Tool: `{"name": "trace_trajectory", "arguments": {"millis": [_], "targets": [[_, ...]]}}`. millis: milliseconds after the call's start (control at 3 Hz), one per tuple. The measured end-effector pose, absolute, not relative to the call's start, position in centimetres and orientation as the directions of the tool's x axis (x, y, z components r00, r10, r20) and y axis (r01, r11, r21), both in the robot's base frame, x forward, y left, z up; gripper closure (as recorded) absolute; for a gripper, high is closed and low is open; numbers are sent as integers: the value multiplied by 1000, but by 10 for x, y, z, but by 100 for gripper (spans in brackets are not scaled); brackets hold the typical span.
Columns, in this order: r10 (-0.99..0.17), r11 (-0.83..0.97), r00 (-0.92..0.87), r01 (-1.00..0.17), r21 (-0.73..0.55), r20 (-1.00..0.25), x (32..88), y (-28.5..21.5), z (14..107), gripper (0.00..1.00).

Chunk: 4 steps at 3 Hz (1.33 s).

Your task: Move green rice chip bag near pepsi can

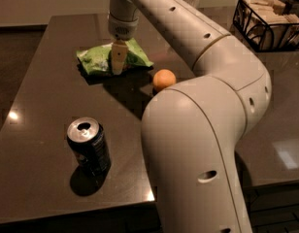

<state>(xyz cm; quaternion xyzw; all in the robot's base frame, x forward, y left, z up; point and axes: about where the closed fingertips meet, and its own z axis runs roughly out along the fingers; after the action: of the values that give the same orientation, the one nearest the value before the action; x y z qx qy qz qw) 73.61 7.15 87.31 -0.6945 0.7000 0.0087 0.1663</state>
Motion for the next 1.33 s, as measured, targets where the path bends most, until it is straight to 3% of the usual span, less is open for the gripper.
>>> {"name": "trace_trajectory", "arguments": {"millis": [1000,1333], "targets": [[-932,-122,206,-953,-276,-298,693,97,916,88],[-876,-259,364,-909,-326,-317,658,121,932,100]]}}
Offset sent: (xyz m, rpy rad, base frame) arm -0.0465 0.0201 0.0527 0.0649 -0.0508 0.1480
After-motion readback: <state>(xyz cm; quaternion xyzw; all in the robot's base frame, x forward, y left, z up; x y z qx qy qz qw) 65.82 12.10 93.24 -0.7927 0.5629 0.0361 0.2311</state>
